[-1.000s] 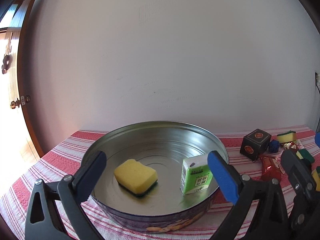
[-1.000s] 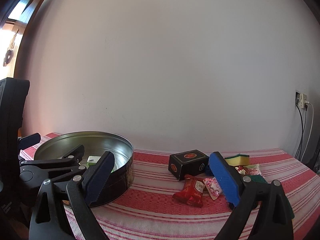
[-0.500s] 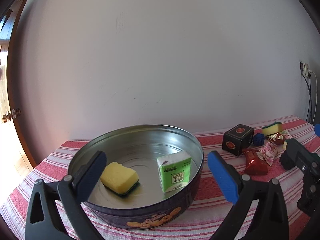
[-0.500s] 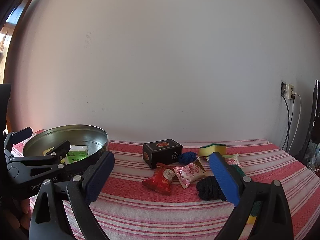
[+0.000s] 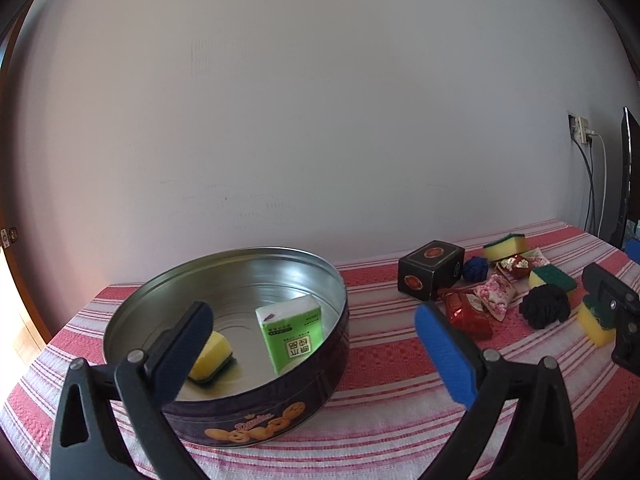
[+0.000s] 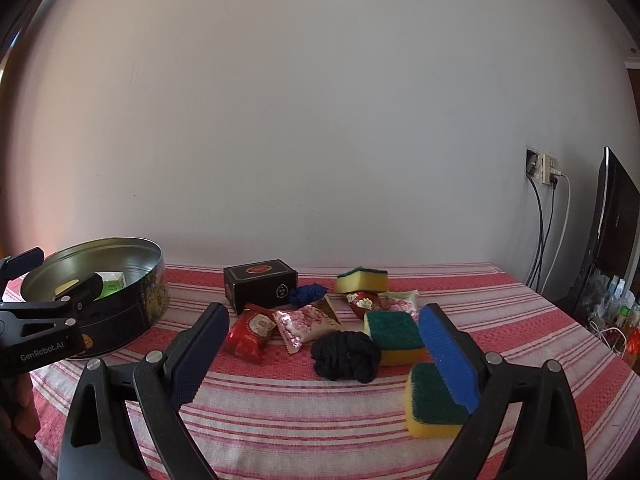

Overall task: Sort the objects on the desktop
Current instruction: 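Move the right tool to the yellow-green scrub sponge and grasp it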

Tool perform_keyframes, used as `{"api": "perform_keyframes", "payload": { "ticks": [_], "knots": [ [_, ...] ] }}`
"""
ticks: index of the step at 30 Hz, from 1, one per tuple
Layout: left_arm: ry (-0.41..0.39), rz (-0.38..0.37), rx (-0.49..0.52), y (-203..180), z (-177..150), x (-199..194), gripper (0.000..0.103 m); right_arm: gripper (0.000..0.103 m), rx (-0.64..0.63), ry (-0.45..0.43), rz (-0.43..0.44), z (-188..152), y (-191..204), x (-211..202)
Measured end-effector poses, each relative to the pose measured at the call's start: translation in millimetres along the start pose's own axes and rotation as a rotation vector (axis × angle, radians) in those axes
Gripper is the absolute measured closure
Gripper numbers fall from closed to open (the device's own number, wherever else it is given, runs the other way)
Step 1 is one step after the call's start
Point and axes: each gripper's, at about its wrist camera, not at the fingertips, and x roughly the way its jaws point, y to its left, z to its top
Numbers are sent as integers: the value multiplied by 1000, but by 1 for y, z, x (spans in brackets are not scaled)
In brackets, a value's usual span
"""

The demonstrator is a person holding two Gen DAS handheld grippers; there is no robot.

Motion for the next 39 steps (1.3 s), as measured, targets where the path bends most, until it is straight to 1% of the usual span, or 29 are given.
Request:
{"api": "perform_keyframes", "payload": {
  "ticks": [6,8,11,15,19,21,25,29,30,32,33,34,35,38,39],
  "knots": [
    [7,-27,58,-25,-1,-1,1,6,81,72,-32,-4,-40,12],
    [16,-33,68,-32,-1,0,1,6,89,88,-41,-4,-51,14],
    [42,-63,56,-40,0,1,1,6,90,111,-71,-6,-68,16],
    [67,-101,49,-56,2,4,1,6,119,151,-85,-10,-94,18],
    [95,-125,53,-72,3,7,1,6,157,199,-70,-14,-111,22],
    [112,-128,49,-77,3,7,1,6,172,240,-47,-15,-113,28],
    [141,-126,49,-83,2,10,1,6,160,342,-35,-20,-109,48],
    [163,-108,60,-83,0,14,1,6,164,406,-29,-23,-106,64],
    [171,-107,56,-81,0,16,1,7,158,427,-31,-25,-105,68],
    [194,-112,44,-79,-1,20,1,15,143,475,-42,-28,-103,76],
    [204,-114,39,-79,-2,23,1,16,139,497,-45,-30,-103,81],
    [213,-116,38,-79,-2,25,1,20,136,520,-53,-32,-103,85],
    [220,-117,42,-79,-2,27,1,28,135,542,-60,-34,-104,88],
    [236,-113,73,-86,0,35,1,35,128,601,-39,-40,-103,97],
    [245,-115,79,-88,1,39,1,39,115,598,-42,-39,-101,96]
  ]
}}
